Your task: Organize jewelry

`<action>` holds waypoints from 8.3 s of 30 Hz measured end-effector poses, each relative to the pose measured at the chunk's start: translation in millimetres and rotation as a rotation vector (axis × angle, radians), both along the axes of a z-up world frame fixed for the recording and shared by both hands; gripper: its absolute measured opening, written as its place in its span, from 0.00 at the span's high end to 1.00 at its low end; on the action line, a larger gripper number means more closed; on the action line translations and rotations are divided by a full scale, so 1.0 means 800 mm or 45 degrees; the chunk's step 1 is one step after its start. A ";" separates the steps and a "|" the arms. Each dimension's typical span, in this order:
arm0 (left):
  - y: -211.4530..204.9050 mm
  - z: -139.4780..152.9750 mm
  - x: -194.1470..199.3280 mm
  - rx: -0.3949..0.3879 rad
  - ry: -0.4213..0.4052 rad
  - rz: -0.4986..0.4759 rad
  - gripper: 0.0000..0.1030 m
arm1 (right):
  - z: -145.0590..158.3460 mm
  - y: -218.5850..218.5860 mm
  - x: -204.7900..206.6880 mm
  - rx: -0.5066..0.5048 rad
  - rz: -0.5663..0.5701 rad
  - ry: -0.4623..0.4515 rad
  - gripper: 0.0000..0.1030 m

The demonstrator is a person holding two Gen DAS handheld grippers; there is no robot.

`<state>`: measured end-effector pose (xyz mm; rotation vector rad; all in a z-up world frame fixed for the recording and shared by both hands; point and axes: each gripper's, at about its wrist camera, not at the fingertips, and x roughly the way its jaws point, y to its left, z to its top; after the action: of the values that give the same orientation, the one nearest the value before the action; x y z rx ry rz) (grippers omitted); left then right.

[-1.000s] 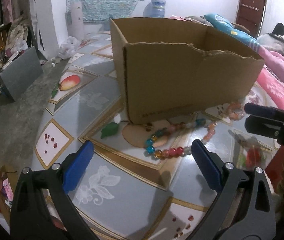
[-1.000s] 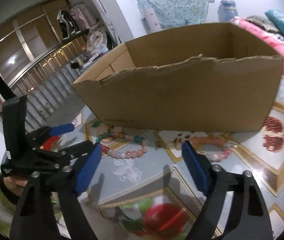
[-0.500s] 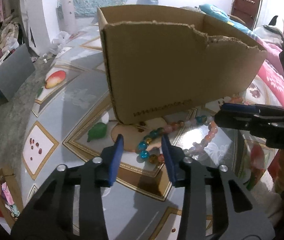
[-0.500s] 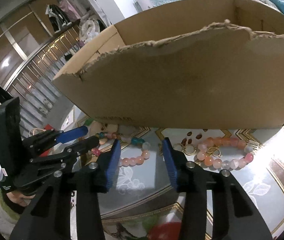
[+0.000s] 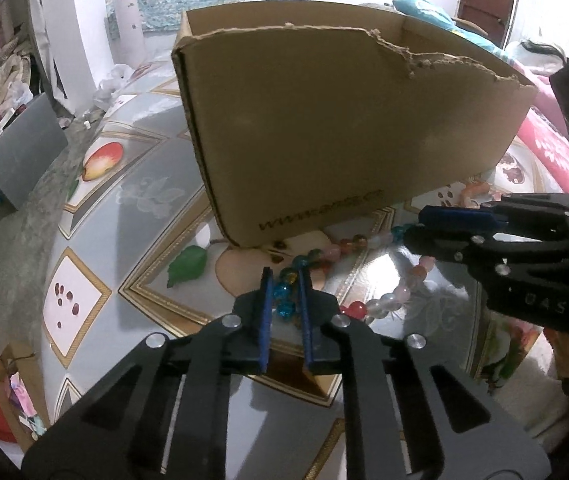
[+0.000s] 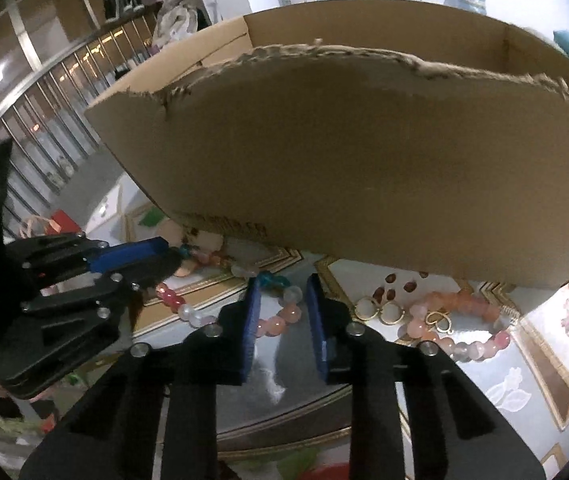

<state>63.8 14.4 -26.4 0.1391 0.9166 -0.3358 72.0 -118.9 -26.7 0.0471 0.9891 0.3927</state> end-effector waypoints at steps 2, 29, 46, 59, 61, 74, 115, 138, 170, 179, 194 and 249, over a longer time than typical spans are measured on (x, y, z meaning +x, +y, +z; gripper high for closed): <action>0.000 0.000 -0.001 -0.007 -0.004 -0.005 0.92 | -0.002 0.002 0.001 0.000 -0.003 -0.001 0.87; 0.013 0.092 -0.055 -0.247 -0.129 -0.037 0.92 | 0.078 -0.011 -0.049 0.100 0.006 -0.197 0.91; -0.009 0.203 0.038 -0.321 -0.282 -0.102 0.92 | 0.172 -0.057 0.055 0.229 0.018 -0.300 0.91; -0.018 0.106 0.108 -0.184 -0.009 -0.086 0.92 | 0.079 -0.031 0.139 0.097 0.119 0.084 0.90; -0.018 0.102 0.109 -0.165 -0.007 -0.095 0.92 | 0.071 -0.028 0.141 0.083 0.132 0.113 0.90; -0.003 0.111 0.099 -0.192 -0.108 -0.040 0.91 | 0.084 -0.062 0.123 0.166 0.075 0.037 0.90; -0.085 0.003 -0.040 -0.186 -0.111 -0.268 0.84 | 0.008 -0.065 -0.038 -0.411 0.218 -0.248 0.73; -0.096 -0.009 -0.033 -0.241 -0.071 -0.281 0.84 | 0.035 -0.265 -0.032 0.320 -0.364 -0.081 0.90; -0.125 -0.006 -0.007 -0.018 -0.147 -0.322 0.89 | 0.023 -0.194 -0.047 0.204 -0.161 -0.194 0.67; -0.121 -0.006 -0.014 -0.005 -0.161 -0.325 1.00 | 0.022 -0.166 -0.043 0.181 -0.084 -0.194 0.67; -0.097 -0.005 -0.030 -0.098 -0.142 -0.296 1.00 | 0.022 -0.153 -0.042 0.128 -0.056 -0.180 0.67; -0.063 0.008 -0.016 -0.144 -0.084 -0.189 1.00 | 0.018 -0.129 -0.036 0.182 0.057 -0.165 0.67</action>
<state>50.7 -36.2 -20.2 0.1135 0.8221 -0.5170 43.5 -222.2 -12.5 0.1279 0.8344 0.5009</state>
